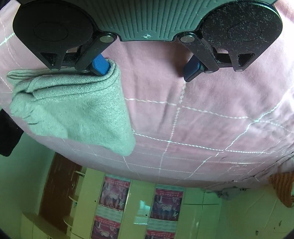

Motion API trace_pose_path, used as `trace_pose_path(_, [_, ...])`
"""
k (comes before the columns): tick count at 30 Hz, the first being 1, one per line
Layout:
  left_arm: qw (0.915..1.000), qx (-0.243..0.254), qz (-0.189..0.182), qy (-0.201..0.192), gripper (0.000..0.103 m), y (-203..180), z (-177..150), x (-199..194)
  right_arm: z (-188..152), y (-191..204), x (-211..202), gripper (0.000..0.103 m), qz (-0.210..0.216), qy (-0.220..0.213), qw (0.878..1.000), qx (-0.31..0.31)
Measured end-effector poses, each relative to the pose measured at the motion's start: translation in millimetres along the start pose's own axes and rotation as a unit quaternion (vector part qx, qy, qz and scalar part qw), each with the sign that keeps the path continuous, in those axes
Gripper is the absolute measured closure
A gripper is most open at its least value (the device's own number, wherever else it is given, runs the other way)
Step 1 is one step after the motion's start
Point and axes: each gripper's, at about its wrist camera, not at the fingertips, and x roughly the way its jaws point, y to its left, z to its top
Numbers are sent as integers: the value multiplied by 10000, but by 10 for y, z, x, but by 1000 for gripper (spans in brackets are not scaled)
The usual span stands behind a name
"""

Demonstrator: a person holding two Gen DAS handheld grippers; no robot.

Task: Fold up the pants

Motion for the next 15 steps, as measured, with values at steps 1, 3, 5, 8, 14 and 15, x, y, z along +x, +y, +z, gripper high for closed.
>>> trace_pose_path(1, [10000,-65,-20,12,18,11,-3,5,7,57,-9,40,126,-9,9999,33])
trace_pose_path(3, [9999,-135,-40,18,18,20,-22,9,17,233,24,42,519,19,9986,86])
trace_pose_path(5, [9999,-131,-34,9,18,1,-28,39,10,468,111,48,926,153,9956,32])
trace_pose_path(8, [9998,-196,-54,-43,17,9,-32,100,1,757,259,57,1195,262,9924,-87])
trace_pose_path(14, [9999,-163,-9,-34,17,-15,-33,178,43,1058,555,87,1023,492,9930,-338])
trace_pose_path(15, [9998,-193,2,-73,17,-18,-32,166,45,1090,566,87,1096,495,9919,-416])
